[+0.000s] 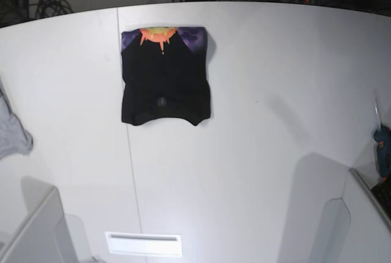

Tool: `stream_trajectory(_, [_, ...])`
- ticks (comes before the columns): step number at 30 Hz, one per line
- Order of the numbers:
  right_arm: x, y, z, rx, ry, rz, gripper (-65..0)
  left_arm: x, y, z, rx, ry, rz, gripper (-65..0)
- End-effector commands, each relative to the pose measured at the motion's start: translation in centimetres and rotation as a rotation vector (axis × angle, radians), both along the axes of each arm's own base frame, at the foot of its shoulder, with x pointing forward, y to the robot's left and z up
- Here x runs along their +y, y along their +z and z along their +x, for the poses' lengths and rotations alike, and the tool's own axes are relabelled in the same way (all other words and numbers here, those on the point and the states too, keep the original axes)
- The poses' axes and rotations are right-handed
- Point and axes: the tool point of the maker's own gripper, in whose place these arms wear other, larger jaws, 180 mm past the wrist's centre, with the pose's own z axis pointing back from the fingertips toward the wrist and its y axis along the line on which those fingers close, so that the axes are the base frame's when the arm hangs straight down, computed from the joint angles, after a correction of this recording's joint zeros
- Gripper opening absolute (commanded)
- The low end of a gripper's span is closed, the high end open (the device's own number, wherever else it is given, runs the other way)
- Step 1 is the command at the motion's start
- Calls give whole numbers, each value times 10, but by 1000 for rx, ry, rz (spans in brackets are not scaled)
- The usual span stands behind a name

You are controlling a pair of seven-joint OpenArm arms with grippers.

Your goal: Fold the T-shirt properly

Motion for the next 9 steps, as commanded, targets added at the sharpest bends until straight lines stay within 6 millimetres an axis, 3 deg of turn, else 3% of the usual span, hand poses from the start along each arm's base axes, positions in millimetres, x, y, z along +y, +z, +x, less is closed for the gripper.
stream_trajectory(1, [-7, 2, -12, 21, -3, -10, -650, 5, 2, -9, 12, -13, 4, -650])
stream_trajectory(9, [-4, 1, -6, 7, -5, -5, -650, -1, 2, 8, -38, -14, -16, -650])
